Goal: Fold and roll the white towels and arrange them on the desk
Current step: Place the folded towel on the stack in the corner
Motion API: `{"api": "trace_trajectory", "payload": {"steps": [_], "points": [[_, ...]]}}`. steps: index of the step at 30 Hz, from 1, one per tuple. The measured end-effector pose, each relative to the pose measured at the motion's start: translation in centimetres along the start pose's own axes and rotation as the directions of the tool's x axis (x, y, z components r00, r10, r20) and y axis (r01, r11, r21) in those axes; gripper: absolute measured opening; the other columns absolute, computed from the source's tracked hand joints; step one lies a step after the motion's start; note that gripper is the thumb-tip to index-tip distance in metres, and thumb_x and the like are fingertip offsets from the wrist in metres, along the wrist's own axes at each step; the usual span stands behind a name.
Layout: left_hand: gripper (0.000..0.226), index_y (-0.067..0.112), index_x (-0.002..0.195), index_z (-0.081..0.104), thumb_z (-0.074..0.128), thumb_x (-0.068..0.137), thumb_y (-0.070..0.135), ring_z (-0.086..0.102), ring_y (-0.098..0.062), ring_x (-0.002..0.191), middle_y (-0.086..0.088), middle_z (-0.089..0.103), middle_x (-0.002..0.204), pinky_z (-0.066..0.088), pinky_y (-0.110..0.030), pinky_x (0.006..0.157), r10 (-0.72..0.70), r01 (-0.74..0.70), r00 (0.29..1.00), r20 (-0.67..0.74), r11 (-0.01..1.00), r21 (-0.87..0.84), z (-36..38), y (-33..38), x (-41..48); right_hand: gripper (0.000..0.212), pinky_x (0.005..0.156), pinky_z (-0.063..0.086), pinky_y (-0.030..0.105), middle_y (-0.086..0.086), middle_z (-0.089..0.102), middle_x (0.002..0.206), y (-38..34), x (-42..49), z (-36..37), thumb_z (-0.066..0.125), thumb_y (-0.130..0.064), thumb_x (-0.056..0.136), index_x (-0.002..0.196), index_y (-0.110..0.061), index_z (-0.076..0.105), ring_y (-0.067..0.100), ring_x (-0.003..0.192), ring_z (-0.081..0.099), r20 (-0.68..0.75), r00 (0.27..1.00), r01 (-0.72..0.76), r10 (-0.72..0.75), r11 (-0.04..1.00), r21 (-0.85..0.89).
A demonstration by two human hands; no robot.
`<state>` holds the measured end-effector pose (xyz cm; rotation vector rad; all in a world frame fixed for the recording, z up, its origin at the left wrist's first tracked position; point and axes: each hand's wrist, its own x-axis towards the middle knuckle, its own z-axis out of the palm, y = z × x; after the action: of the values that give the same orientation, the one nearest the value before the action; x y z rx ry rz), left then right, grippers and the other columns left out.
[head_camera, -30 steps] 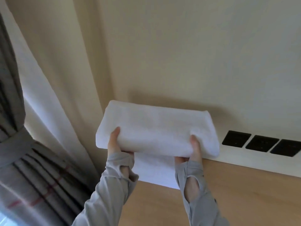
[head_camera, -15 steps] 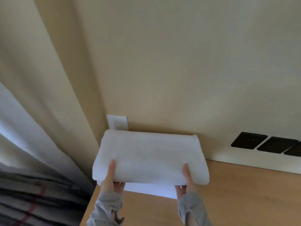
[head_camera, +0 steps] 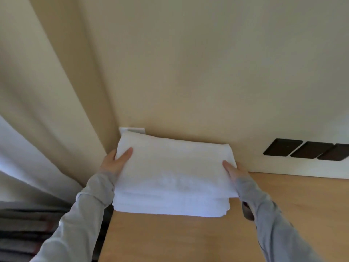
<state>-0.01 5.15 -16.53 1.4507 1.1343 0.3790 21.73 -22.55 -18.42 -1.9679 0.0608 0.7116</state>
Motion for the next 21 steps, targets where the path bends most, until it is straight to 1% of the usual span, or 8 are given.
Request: {"api": "trace_trajectory", "payload": {"steps": [2,3,6,9,14,16,19,21], "points": [[0.040,0.021,0.109,0.057,0.066,0.080,0.048,0.054,-0.014,0.076,0.004,0.060,0.091,0.042,-0.030,0.070,0.058,-0.058,0.998,-0.033,0.998,0.012,-0.8,0.6,0.7,0.031,0.086,0.046,0.043,0.009,0.059,0.106,0.4,-0.6,0.8,0.053,-0.042,0.090,0.111,-0.019,0.051,0.029,0.092,0.056,-0.063,0.991,0.119,-0.119,0.993,0.005],[0.043,0.019,0.112,0.057,0.064,0.081,0.048,0.055,-0.016,0.077,0.003,0.060,0.092,0.042,-0.032,0.074,0.056,-0.055,0.998,-0.036,0.998,0.032,-1.0,0.5,1.0,0.029,0.085,0.046,0.043,0.009,0.060,0.105,0.5,-1.0,1.2,0.052,-0.041,0.090,0.108,-0.019,0.051,0.029,0.093,0.056,-0.078,0.986,0.151,-0.150,0.989,0.007],[0.055,0.014,0.126,0.051,0.058,0.086,0.051,0.054,-0.032,0.093,-0.010,0.058,0.110,0.042,-0.042,0.089,-0.032,0.033,0.999,-0.005,0.994,0.100,-0.5,-1.2,1.4,0.027,0.080,0.045,0.038,0.008,0.059,0.096,0.4,-1.5,2.1,0.050,-0.038,0.091,0.105,-0.014,0.051,0.030,0.090,0.055,-0.107,0.980,0.160,-0.167,0.984,-0.073],[0.059,0.014,0.130,0.050,0.055,0.086,0.053,0.053,-0.037,0.105,-0.014,0.058,0.121,0.041,-0.051,0.099,-0.037,0.040,0.999,-0.037,0.996,0.085,0.0,-2.8,1.3,0.025,0.076,0.042,0.035,0.006,0.058,0.090,0.5,-1.5,2.5,0.049,-0.036,0.092,0.104,-0.014,0.052,0.028,0.086,0.054,-0.133,0.974,0.169,-0.182,0.980,-0.102],[0.058,0.019,0.129,0.052,0.055,0.085,0.056,0.054,-0.033,0.102,-0.009,0.059,0.118,0.042,-0.047,0.096,0.031,-0.028,0.999,-0.042,0.997,0.078,-0.3,-2.7,1.5,0.023,0.076,0.042,0.035,0.005,0.061,0.094,0.8,-1.6,1.9,0.051,-0.039,0.090,0.102,-0.019,0.055,0.025,0.086,0.055,-0.205,0.953,0.214,-0.225,0.974,-0.076],[0.057,0.017,0.128,0.053,0.055,0.085,0.054,0.053,-0.034,0.100,-0.011,0.059,0.119,0.042,-0.044,0.094,0.010,-0.006,0.999,-0.035,0.994,0.113,-0.1,-2.8,1.5,0.024,0.076,0.038,0.033,0.005,0.058,0.095,1.3,-1.4,2.1,0.050,-0.039,0.091,0.106,-0.020,0.054,0.024,0.086,0.052,-0.214,0.953,0.193,-0.216,0.974,-0.121],[0.062,0.016,0.132,0.050,0.052,0.086,0.058,0.051,-0.038,0.110,-0.014,0.057,0.124,0.038,-0.048,0.102,-0.046,0.049,0.999,-0.022,0.985,0.163,0.1,-2.8,1.8,0.031,0.079,0.035,0.033,0.004,0.053,0.094,1.6,-1.3,2.4,0.048,-0.039,0.093,0.114,-0.016,0.054,0.025,0.089,0.048,-0.214,0.956,0.166,-0.201,0.971,-0.171],[0.063,0.017,0.133,0.050,0.047,0.087,0.059,0.052,-0.038,0.109,-0.013,0.057,0.123,0.038,-0.046,0.101,-0.049,0.053,0.998,-0.026,0.981,0.187,-0.1,-2.5,2.0,0.031,0.080,0.037,0.034,0.005,0.055,0.095,1.1,-1.3,2.3,0.048,-0.039,0.093,0.111,-0.015,0.056,0.026,0.090,0.050,-0.221,0.954,0.169,-0.204,0.972,-0.164]]}}
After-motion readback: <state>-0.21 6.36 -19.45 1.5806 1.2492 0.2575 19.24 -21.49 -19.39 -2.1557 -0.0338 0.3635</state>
